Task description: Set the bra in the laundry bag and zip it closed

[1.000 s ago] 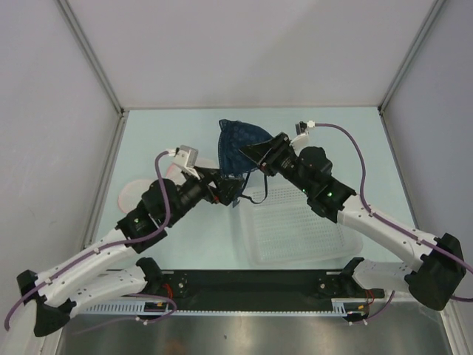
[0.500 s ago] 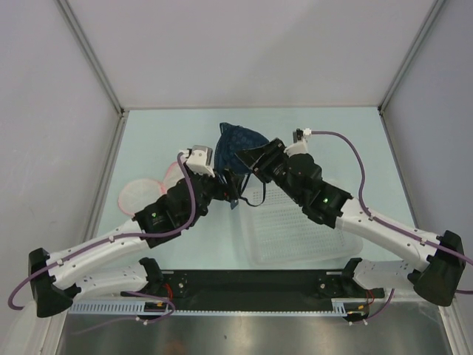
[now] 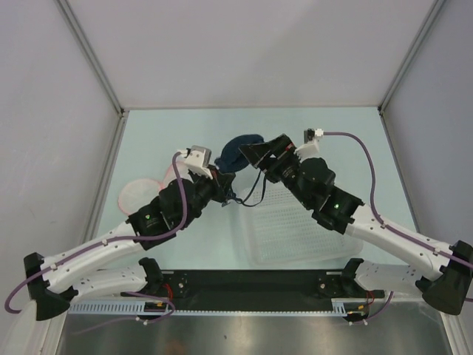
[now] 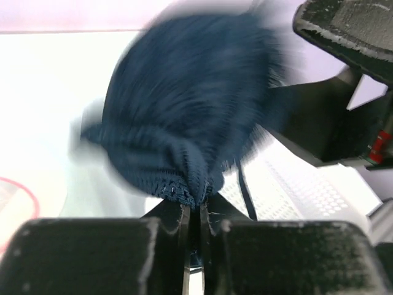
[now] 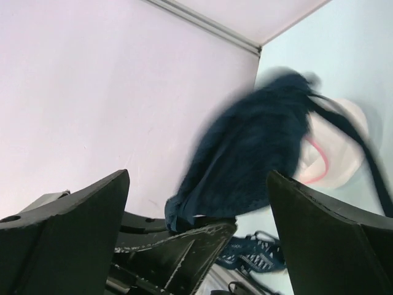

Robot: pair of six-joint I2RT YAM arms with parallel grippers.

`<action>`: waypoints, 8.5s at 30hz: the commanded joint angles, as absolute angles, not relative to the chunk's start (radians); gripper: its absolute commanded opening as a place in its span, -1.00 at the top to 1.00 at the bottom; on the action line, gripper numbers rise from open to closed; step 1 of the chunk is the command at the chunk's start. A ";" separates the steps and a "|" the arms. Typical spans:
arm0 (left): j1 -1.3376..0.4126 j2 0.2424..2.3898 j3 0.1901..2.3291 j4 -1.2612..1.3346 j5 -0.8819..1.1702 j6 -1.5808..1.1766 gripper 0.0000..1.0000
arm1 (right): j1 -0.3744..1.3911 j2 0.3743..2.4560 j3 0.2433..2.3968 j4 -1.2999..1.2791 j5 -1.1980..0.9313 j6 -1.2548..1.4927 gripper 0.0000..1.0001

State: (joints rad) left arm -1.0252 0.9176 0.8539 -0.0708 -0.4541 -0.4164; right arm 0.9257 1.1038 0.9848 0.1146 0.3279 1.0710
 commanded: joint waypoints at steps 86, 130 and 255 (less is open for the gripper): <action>-0.968 0.896 1.075 -0.164 0.394 -0.686 1.00 | 0.927 1.031 0.853 0.373 -0.683 0.356 -0.99; -0.067 0.666 0.791 -0.712 0.096 -0.734 -0.90 | 0.699 1.245 1.071 0.069 -0.437 0.315 1.00; 0.189 1.015 0.834 -0.471 0.522 -0.428 1.00 | 1.040 2.060 1.266 0.720 -0.086 -0.184 1.00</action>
